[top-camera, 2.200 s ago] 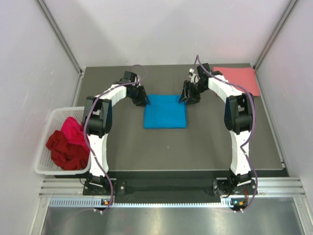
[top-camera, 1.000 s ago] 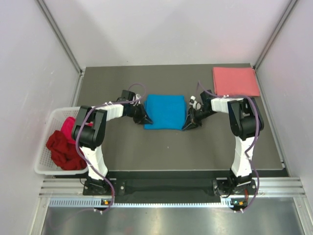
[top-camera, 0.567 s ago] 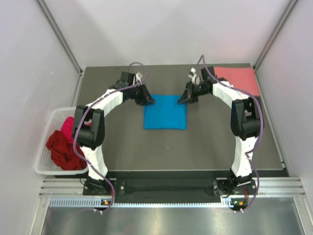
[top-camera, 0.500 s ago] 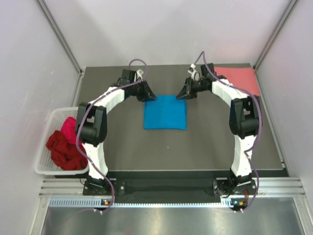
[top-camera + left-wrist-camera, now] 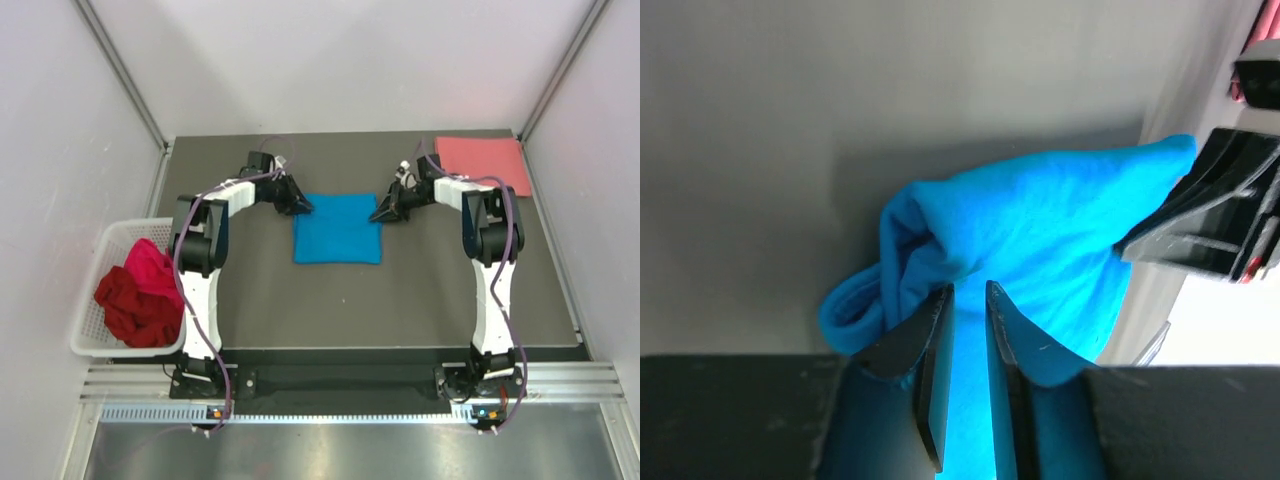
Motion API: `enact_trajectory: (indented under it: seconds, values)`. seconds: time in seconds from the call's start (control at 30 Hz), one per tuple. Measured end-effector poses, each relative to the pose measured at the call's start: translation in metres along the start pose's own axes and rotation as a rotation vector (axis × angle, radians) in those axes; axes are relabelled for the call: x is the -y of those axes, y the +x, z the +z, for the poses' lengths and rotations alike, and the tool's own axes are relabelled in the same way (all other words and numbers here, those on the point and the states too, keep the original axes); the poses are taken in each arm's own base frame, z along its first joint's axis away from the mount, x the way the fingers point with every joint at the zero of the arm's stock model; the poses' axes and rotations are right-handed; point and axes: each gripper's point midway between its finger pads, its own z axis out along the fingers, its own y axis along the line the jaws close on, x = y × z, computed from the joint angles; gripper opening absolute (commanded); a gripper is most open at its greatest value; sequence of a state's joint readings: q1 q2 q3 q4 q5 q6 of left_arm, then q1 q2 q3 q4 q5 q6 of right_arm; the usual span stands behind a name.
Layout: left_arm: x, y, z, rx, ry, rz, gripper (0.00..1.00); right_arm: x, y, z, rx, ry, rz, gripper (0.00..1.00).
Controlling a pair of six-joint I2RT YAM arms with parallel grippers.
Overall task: Fold and stack the t-shirts
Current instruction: Fold the tshirt
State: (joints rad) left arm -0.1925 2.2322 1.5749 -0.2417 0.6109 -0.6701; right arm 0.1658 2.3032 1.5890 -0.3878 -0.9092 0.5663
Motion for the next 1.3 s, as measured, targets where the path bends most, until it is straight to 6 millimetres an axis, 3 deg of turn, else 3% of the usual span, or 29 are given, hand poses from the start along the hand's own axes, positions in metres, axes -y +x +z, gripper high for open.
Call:
enact_trajectory:
  seconds: [0.1,0.27,0.57,0.67,0.87,0.97,1.07,1.1,1.17,1.2,1.3]
  values:
    - [-0.002,-0.005,-0.004,0.005,-0.006,0.004,0.28,-0.003,-0.012,-0.008,0.026,0.008,-0.010,0.09]
    - [-0.001,-0.011,-0.008,0.014,-0.002,-0.006,0.30,-0.031,-0.038,-0.015,0.090,-0.031,-0.060,0.09]
    - [0.006,-0.021,-0.004,0.028,0.020,-0.037,0.30,-0.063,-0.048,-0.004,0.122,-0.121,-0.044,0.09]
    - [0.001,-0.028,0.004,0.031,0.013,-0.034,0.34,-0.055,-0.052,0.004,0.124,-0.126,-0.024,0.11]
    - [0.004,-0.041,0.000,0.050,-0.022,-0.002,0.42,-0.015,-0.055,0.023,0.096,-0.081,0.067,0.16]
    - [0.007,-0.048,-0.007,0.066,-0.045,0.011,0.45,-0.025,-0.070,0.017,0.112,-0.061,0.032,0.24]
    - [0.015,-0.051,-0.021,0.082,-0.073,0.022,0.51,-0.047,-0.088,0.003,0.157,-0.051,-0.050,0.34]
    - [0.019,-0.052,-0.030,0.090,-0.083,0.030,0.55,-0.053,-0.091,-0.002,0.170,-0.048,-0.074,0.42]
    - [0.031,-0.054,-0.046,0.112,-0.092,0.050,0.64,-0.061,-0.090,-0.014,0.184,-0.025,-0.100,0.50]
    - [0.038,-0.055,-0.056,0.129,-0.094,0.068,0.68,-0.064,-0.088,-0.021,0.187,-0.010,-0.112,0.58]
    - [0.057,-0.054,-0.086,0.179,-0.092,0.121,0.72,-0.073,-0.081,-0.038,0.196,0.030,-0.152,0.76]
